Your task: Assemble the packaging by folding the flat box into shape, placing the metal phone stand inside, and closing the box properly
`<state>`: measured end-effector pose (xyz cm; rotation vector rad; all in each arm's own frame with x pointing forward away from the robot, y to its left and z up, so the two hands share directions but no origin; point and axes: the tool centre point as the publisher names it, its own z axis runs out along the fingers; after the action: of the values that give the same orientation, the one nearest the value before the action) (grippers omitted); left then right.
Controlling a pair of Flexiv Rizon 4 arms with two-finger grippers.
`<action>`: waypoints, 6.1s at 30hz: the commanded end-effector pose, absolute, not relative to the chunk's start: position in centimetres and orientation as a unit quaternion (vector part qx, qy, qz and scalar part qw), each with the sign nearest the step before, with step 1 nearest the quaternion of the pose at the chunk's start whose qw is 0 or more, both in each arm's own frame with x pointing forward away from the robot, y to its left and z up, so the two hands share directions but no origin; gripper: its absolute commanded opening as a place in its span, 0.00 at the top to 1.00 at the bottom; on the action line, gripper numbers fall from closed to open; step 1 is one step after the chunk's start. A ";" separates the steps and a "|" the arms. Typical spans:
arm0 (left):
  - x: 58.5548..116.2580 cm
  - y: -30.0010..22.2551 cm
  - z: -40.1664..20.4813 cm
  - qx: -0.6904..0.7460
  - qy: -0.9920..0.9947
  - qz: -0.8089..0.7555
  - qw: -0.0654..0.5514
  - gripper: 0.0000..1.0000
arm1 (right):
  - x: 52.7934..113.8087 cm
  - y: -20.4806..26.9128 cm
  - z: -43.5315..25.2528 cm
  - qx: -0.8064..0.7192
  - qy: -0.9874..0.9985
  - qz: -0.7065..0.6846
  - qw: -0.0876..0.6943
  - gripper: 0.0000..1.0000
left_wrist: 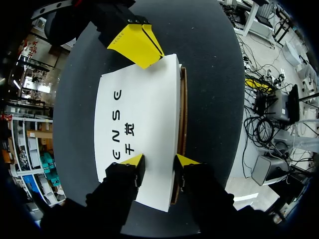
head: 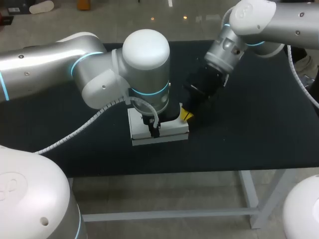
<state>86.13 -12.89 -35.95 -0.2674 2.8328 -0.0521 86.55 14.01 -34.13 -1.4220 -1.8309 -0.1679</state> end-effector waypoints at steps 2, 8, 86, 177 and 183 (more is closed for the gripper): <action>86.2 -13.0 -36.1 -0.094 0.984 -0.017 0.148 0.58 | 86.3 13.8 -34.6 -0.562 -0.720 -0.068 0.400 1.00; 86.2 -13.0 -36.1 -0.095 0.984 -0.017 0.148 0.58 | 86.2 13.8 -35.0 -0.565 -0.718 -0.066 0.400 1.00; 84.7 -8.6 -36.8 -0.131 0.967 -0.219 0.013 1.00 | 86.5 14.4 -36.7 -0.564 -0.716 -0.050 0.408 1.00; 78.2 -11.5 -30.4 -0.351 0.913 -0.210 -0.012 0.00 | 93.8 5.7 -26.1 -0.603 -0.732 -0.282 0.145 0.00; 78.2 -11.5 -30.4 -0.351 0.913 -0.210 -0.012 0.00 | 93.8 5.7 -26.1 -0.603 -0.732 -0.282 0.145 0.00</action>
<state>78.24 -11.41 -30.45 -1.1082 2.8934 -0.6764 94.40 5.69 -26.08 -1.6727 -2.1062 -0.6875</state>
